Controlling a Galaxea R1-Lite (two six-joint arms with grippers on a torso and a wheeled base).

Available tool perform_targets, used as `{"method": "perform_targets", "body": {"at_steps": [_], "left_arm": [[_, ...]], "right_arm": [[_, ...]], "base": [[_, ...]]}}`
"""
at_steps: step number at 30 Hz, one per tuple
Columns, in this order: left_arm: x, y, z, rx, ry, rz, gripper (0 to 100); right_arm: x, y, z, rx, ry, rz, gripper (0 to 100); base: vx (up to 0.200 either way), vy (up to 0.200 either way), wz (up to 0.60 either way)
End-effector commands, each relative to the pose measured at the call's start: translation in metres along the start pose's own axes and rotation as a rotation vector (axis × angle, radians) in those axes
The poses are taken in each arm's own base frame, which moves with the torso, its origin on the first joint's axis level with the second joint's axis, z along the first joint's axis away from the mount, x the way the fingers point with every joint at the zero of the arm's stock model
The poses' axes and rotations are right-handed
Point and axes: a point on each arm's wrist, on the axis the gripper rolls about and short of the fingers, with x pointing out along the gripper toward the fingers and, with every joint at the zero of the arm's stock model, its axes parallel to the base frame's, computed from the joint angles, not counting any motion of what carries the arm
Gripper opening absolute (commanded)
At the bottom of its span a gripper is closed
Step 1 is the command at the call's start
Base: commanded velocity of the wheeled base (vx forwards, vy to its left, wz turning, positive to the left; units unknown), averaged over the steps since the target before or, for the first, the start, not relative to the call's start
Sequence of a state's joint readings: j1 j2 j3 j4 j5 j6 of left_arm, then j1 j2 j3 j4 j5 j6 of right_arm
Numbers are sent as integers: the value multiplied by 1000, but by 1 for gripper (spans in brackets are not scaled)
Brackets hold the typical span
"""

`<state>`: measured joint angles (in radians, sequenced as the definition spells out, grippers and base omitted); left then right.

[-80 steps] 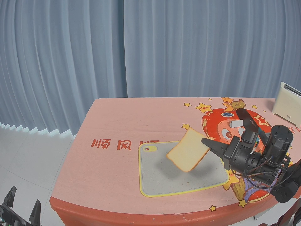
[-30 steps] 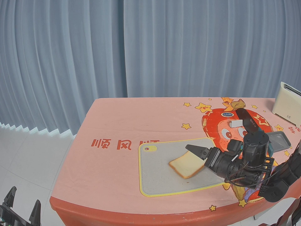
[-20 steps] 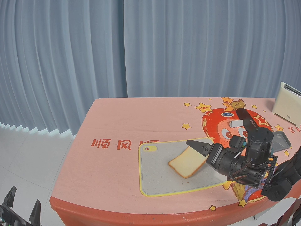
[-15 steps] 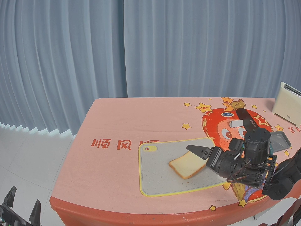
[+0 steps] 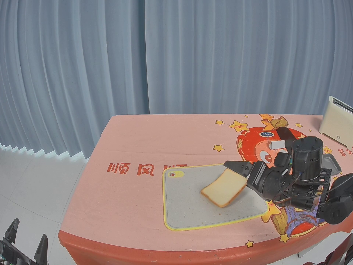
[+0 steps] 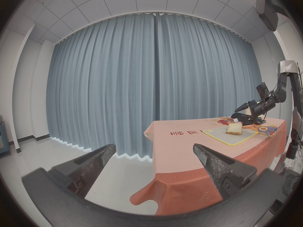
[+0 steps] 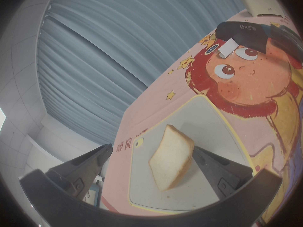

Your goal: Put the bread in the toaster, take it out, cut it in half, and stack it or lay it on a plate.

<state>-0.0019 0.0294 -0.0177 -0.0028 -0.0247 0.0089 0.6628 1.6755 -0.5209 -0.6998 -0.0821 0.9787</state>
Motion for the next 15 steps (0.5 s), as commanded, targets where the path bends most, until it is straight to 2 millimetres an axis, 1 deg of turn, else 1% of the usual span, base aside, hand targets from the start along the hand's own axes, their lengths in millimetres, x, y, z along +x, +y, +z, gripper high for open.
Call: {"method": "perform_targets", "body": {"at_steps": [1, 10, 15], "left_arm": [[1, 0, -5, 0, 19, 0, 100], [1, 0, -5, 0, 17, 0, 100], [1, 0, -5, 0, 17, 0, 100]], "right_arm": [[-2, 5, 6, 10, -22, 19, 100], [-3, -2, 3, 3, 12, -52, 100], [-5, 1, 1, -2, 21, -44, 100]], "base": [[0, 0, 0], [0, 0, 0], [0, 0, 0]]}}
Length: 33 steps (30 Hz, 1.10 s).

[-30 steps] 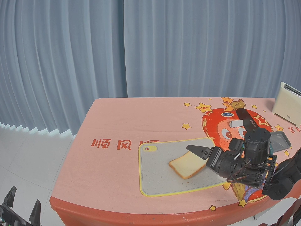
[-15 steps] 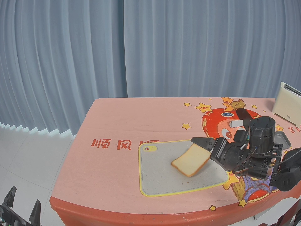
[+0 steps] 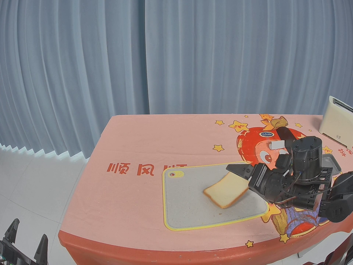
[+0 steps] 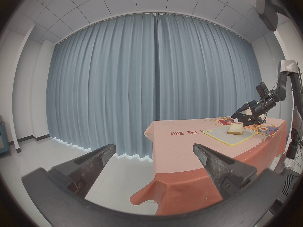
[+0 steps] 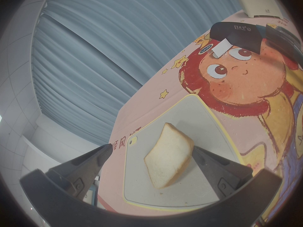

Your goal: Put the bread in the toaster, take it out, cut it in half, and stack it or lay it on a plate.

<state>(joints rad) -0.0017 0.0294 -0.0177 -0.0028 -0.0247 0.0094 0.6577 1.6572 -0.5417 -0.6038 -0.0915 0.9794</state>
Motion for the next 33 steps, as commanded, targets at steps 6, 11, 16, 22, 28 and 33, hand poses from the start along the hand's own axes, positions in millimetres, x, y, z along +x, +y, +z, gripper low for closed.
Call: {"method": "perform_targets", "body": {"at_steps": [6, 11, 16, 22, 28, 33], "left_arm": [[1, 0, -5, -1, 17, 0, 100], [1, 0, -5, -1, 17, 0, 100], [1, 0, -5, -1, 17, 0, 100], [1, 0, -5, -1, 17, 0, 100], [1, 0, -5, -1, 17, 0, 100], [1, 0, -5, -1, 17, 0, 100]], "right_arm": [[1, -2, 0, 1, 2, -13, 100], [4, -3, 0, 1, -3, -24, 100], [7, -4, -1, -7, -38, -58, 100], [7, -6, -6, -31, -1, -102, 100], [6, -1, -2, -22, -8, -94, 100], [-7, 5, 4, -15, -30, -58, 100]], "base": [[0, 0, 0], [0, 0, 0], [0, 0, 0], [0, 0, 0], [0, 0, 0], [0, 0, 0]]}}
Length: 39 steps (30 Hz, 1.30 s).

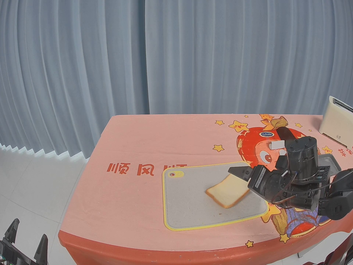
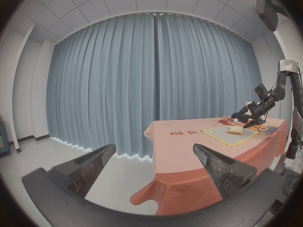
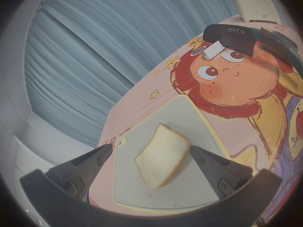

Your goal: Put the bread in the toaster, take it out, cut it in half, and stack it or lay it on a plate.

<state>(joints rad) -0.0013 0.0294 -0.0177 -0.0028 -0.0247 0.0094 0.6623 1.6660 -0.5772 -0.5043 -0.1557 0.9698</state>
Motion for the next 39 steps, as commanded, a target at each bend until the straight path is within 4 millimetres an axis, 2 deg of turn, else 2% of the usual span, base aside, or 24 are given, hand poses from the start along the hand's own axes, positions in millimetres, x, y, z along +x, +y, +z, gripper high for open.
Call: {"method": "perform_targets", "body": {"at_steps": [1, 5, 7, 10, 16, 17, 20, 22, 31, 39], "left_arm": [[1, 0, -5, -1, 17, 0, 100], [1, 0, -5, -1, 17, 0, 100], [1, 0, -5, -1, 17, 0, 100], [1, 0, -5, -1, 19, 0, 100], [1, 0, -5, -1, 17, 0, 100], [1, 0, -5, -1, 17, 0, 100], [1, 0, -5, -1, 17, 0, 100], [1, 0, -5, -1, 17, 0, 100], [1, 0, -5, -1, 17, 0, 100], [1, 0, -5, -1, 17, 0, 100]], "right_arm": [[-12, 5, 5, 8, -21, 39, 100], [-8, -1, 0, -5, 15, -15, 100], [0, -2, -2, -5, 24, -31, 100], [0, 1, 0, -2, 4, -2, 100], [-28, 10, 11, 4, -57, 92, 100], [-39, 12, 15, -9, -80, 120, 100], [-55, 10, 21, -79, -123, 141, 100], [-57, 9, 22, -91, -133, 142, 100], [-105, -6, 52, -307, -351, 145, 100], [-117, -37, 73, -437, -477, -54, 100]], "base": [[0, 0, 0], [0, 0, 0], [0, 0, 0], [0, 0, 0], [0, 0, 0], [0, 0, 0], [0, 0, 0], [0, 0, 0], [0, 0, 0], [0, 0, 0]]}}
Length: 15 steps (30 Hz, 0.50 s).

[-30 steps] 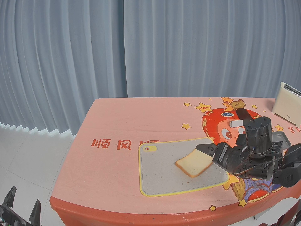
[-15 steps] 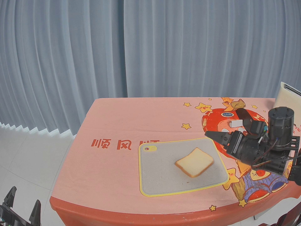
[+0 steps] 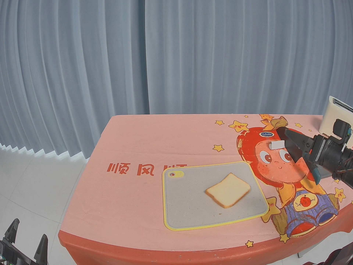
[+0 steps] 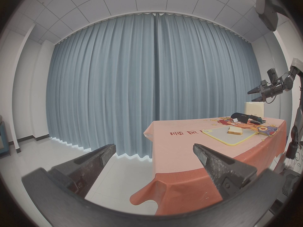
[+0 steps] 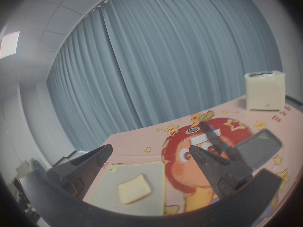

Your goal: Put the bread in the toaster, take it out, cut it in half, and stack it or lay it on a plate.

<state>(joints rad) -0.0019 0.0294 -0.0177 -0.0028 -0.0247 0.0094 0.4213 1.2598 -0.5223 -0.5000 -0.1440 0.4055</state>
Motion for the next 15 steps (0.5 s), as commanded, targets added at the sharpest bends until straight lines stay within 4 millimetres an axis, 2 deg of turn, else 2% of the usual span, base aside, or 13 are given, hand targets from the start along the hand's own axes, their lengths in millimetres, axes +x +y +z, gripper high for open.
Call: {"method": "perform_targets", "body": {"at_steps": [1, 5, 15], "left_arm": [[1, 0, -5, -1, 17, 0, 100], [1, 0, -5, -1, 17, 0, 100], [1, 0, -5, 1, 19, 0, 100]], "right_arm": [[-13, -28, 8, -69, -70, -136, 100], [-21, -49, 3, -179, -64, -229, 100], [-24, -44, -5, -201, -27, -169, 100]], "base": [[0, 0, 0], [0, 0, 0], [0, 0, 0]]}}
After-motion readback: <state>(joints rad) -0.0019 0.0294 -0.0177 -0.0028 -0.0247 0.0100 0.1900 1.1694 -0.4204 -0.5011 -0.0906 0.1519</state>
